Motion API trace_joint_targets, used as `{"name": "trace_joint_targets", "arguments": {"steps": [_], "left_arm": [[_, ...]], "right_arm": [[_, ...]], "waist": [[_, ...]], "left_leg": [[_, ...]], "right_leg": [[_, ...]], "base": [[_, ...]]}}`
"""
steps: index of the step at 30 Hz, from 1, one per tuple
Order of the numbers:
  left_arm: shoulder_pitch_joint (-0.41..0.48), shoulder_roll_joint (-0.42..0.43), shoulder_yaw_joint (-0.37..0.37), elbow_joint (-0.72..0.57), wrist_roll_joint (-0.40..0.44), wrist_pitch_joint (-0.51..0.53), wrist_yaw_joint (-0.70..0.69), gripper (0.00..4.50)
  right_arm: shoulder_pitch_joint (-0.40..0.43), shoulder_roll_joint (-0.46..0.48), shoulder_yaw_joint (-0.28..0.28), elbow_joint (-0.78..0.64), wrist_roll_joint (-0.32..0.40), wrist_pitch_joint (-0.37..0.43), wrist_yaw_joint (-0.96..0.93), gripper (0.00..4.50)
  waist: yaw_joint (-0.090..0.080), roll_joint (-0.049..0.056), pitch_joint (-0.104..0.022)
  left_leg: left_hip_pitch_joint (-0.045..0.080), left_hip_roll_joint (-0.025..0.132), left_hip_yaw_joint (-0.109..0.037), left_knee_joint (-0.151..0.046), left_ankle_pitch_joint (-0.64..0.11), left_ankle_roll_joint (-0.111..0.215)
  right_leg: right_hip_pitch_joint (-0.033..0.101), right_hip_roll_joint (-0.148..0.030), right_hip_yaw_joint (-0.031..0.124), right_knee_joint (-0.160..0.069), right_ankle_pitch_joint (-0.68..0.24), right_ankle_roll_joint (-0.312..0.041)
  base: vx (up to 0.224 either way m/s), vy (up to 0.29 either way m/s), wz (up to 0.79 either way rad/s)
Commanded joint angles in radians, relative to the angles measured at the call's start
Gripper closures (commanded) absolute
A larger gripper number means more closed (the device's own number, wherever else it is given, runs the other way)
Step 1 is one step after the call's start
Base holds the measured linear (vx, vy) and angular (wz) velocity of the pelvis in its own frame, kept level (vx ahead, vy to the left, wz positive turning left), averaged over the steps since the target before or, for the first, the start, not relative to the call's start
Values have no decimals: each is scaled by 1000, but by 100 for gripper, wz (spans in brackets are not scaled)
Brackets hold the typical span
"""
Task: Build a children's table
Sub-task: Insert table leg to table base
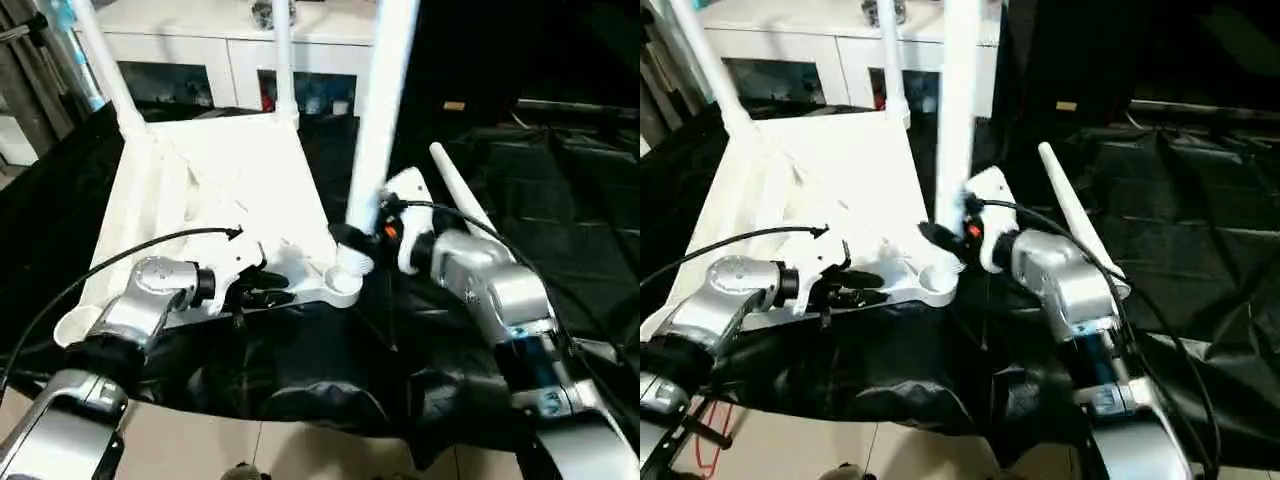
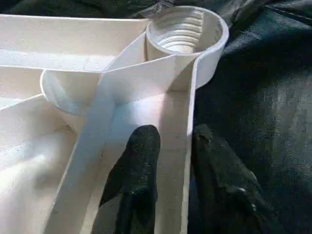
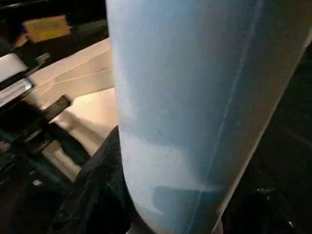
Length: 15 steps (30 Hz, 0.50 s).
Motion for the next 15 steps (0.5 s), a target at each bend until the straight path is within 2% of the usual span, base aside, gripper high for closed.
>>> {"name": "trace_joint_targets", "arguments": {"steps": [1,6,11,12,15], "left_arm": [[-16,2,0,16,14,-2,-11,365],[-19,14,-17,36,28,-6,-69,405],[-17,15,-21,44,40,0,-85,447],[-16,15,-21,43,42,7,-87,450],[-18,4,2,36,29,33,-71,450]], "right_arm": [[-30,-11,9,-6,-1,4,20,260],[-53,-15,39,27,-6,5,61,260],[-70,-8,43,64,-18,-16,67,260],[-76,-8,44,77,-21,-22,70,260],[-80,-8,42,99,-21,-32,73,260]], "waist": [[-2,15,-80],[-1,15,-79],[-2,16,-81],[-3,9,-81],[-1,11,-83]], "left_leg": [[14,13,-4,-72,-274,-34],[14,14,-4,-72,-277,-33],[13,15,-5,-72,-272,-36],[11,14,-3,-72,-260,-34],[12,15,-2,-71,-244,-29]], "right_leg": [[56,-60,50,-83,-291,-174],[56,-60,50,-83,-297,-179],[56,-61,50,-79,-278,-191],[59,-61,50,-79,-266,-191],[57,-61,51,-75,-244,-197]], "base": [[0,0,0],[0,0,0],[0,0,0],[0,0,0],[0,0,0]]}}
